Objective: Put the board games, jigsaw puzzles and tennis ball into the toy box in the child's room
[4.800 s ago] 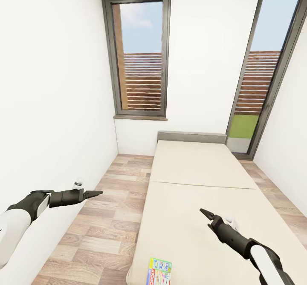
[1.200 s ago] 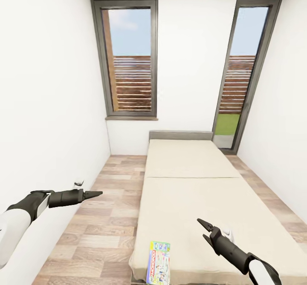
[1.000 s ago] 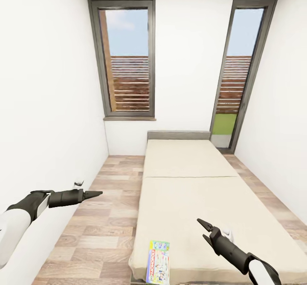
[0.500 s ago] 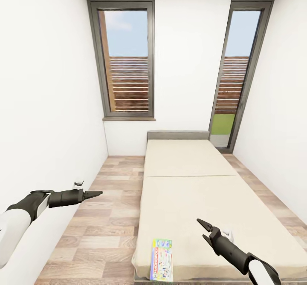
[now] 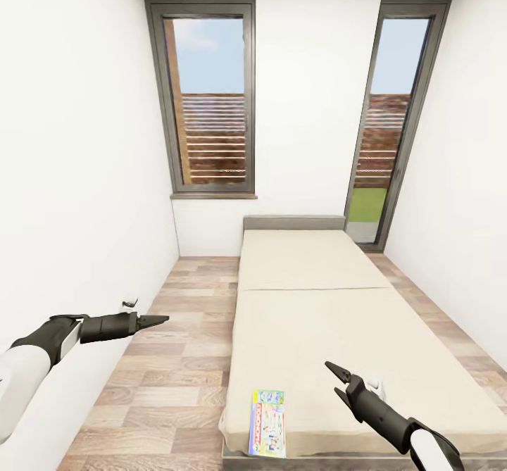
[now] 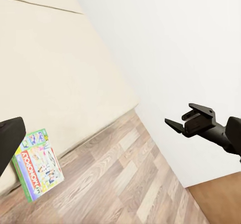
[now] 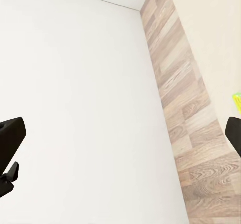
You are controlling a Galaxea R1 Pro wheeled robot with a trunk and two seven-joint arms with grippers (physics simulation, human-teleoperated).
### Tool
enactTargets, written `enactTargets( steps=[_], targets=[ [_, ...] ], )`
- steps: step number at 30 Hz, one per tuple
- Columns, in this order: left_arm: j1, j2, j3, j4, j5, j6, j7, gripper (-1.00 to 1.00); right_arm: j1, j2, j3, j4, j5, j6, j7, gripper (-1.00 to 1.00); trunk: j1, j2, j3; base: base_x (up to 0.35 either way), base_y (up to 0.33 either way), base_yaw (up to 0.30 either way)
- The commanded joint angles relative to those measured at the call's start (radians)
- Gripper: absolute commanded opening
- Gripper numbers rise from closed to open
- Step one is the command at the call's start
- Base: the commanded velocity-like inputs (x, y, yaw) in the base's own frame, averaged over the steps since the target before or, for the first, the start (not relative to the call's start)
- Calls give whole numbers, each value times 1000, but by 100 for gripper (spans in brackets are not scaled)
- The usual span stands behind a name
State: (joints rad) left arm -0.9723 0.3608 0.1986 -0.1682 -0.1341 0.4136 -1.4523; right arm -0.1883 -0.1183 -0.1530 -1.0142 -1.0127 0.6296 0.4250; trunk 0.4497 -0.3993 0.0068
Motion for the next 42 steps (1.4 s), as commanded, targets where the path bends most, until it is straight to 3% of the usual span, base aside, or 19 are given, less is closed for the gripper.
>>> enactTargets(
  steps=[1, 9, 14, 18, 22, 25, 29, 42],
  targets=[
    [0, 0, 8, -1, -11, 10, -5, 100, 0, 0, -2, 0, -3, 7, 1, 100, 0, -1, 0, -13, 0, 0],
    [0, -1, 8, -1, -12, 13, -4, 100, 0, 2, 3, 52, -2, 3, -8, 100, 0, -1, 0, -4, 0, 0],
    [0, -2, 9, -1, -12, 16, -2, 100, -2, 3, 3, 203, 6, -33, -11, 100, 0, -1, 0, 0, 0, 0],
    [0, -3, 10, -1, -10, 17, -3, 100, -8, 7, 2, 336, 72, -105, -12, 100, 0, -1, 0, 0, 0, 0],
    [0, -3, 10, -1, -8, 23, -3, 100, -25, 35, 1, 404, 180, -138, -12, 100, 0, -1, 0, 0, 0, 0],
    [0, -4, 10, -1, -7, 43, -3, 100, -31, 59, 0, 419, 221, -150, -12, 100, 12, -22, -10, 0, 0, 0],
    [0, -6, 9, -1, -7, 68, -2, 100, -35, 73, 0, 426, 240, -157, -11, 100, 27, -50, -22, 0, 0, 0],
    [0, -25, 13, -1, -7, 166, -1, 100, -56, 97, -2, 404, 243, -162, -15, 100, 77, -141, -63, 0, 0, 0]
  ],
)
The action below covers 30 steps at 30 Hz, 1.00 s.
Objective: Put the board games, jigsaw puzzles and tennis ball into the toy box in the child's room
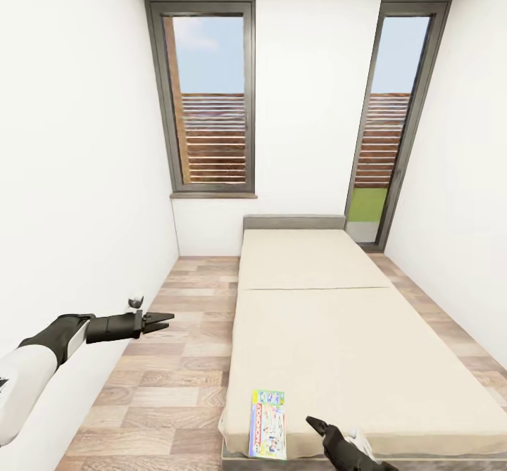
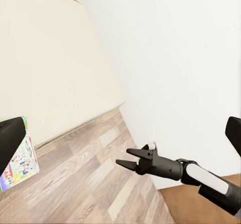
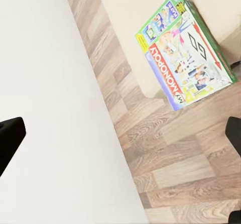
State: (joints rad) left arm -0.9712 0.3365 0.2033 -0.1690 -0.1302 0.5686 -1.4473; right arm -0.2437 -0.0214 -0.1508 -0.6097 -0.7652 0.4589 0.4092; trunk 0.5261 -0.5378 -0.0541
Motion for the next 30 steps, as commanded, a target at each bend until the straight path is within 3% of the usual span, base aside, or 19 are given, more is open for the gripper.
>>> enactTargets(
  steps=[1, 8, 13, 21, 30],
  targets=[
    [-1, -1, 8, -1, -11, 14, -6, 100, -4, 2, -4, -1, -5, 9, 1, 100, 4, -9, -5, 0, 0, 0],
    [-1, -3, 8, -1, -10, 25, -7, 100, -31, 7, -12, 5, -12, 15, -23, 100, 31, -58, -27, 0, 0, 0],
    [-1, -4, 8, -1, -10, 26, -7, 100, -53, 4, -29, 31, -39, 19, -56, 100, 50, -93, -43, 0, 0, 0],
    [-1, -4, 8, -1, -9, 27, -7, 100, -130, -3, -37, 188, -85, 27, -89, 100, 81, -149, -68, 0, 0, 0],
    [-1, -5, 7, -1, -9, 27, -7, 100, -162, -6, -39, 292, -92, 25, -92, 100, 116, -212, -96, 0, 0, 0]
  ],
)
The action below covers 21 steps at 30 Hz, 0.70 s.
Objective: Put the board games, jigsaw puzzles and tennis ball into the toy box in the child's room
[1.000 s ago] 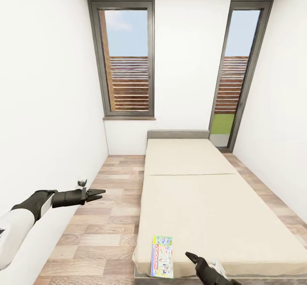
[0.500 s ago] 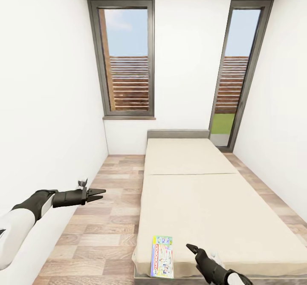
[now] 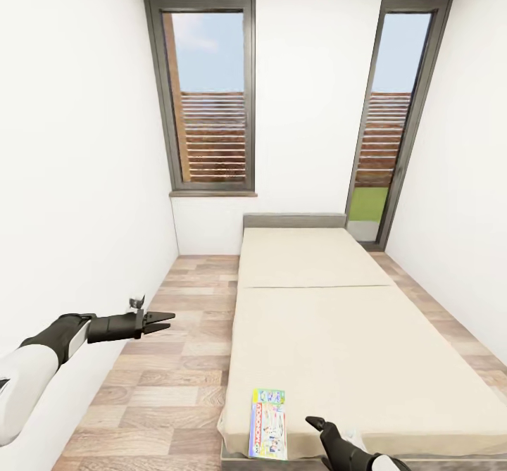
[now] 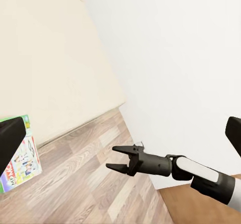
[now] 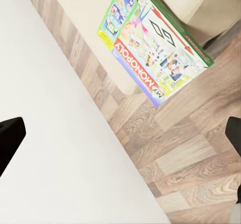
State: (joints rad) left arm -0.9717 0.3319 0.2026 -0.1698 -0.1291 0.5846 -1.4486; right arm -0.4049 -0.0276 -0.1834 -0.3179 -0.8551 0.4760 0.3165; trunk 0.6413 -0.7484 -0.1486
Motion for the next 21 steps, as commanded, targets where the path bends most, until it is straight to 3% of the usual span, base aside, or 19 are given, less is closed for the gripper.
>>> enactTargets(
  steps=[1, 21],
  targets=[
    [-1, 0, 8, 0, -11, 11, -6, 100, -2, 1, -7, 2, -2, 7, 1, 100, 4, -9, -5, 0, 0, 0],
    [-1, -1, 9, 0, -11, 11, -6, 100, -6, 2, -7, 13, -2, 9, 1, 100, 81, -149, -68, 0, 0, 0]
  ],
)
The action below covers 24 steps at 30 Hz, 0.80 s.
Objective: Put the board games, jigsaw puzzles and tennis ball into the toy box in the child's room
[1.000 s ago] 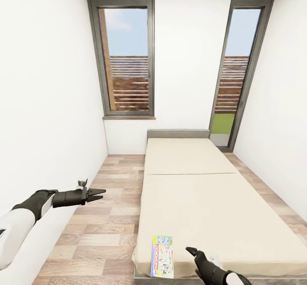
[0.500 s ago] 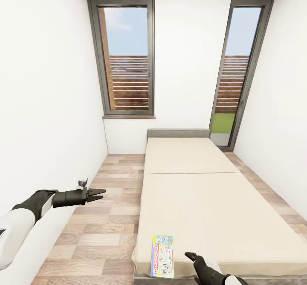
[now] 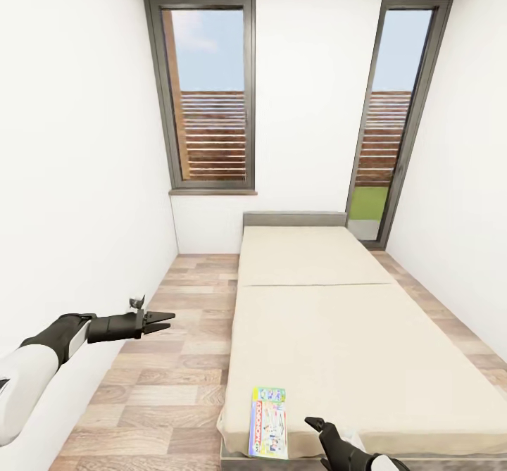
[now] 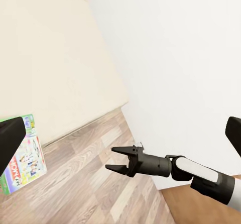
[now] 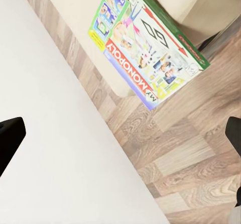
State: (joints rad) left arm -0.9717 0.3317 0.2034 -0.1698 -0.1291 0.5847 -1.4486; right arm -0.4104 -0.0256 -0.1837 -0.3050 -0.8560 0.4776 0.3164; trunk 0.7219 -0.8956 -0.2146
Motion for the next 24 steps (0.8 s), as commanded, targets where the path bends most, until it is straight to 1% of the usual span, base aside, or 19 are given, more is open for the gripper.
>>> enactTargets(
  steps=[1, 15, 24],
  targets=[
    [-1, 0, 8, 0, -11, 11, -6, 100, -1, 1, -6, 0, -1, 7, 1, 100, 4, -8, -5, 0, 0, 0],
    [-1, 0, 8, 0, -14, 14, -6, 100, -1, -1, -6, 0, -1, 8, 11, 100, 58, -106, -49, 0, 0, 0],
    [-1, 0, 8, -4, -18, 58, -6, 100, -1, -2, -6, 0, -1, 9, 12, 100, 92, -169, -77, 0, 0, 0]
  ],
)
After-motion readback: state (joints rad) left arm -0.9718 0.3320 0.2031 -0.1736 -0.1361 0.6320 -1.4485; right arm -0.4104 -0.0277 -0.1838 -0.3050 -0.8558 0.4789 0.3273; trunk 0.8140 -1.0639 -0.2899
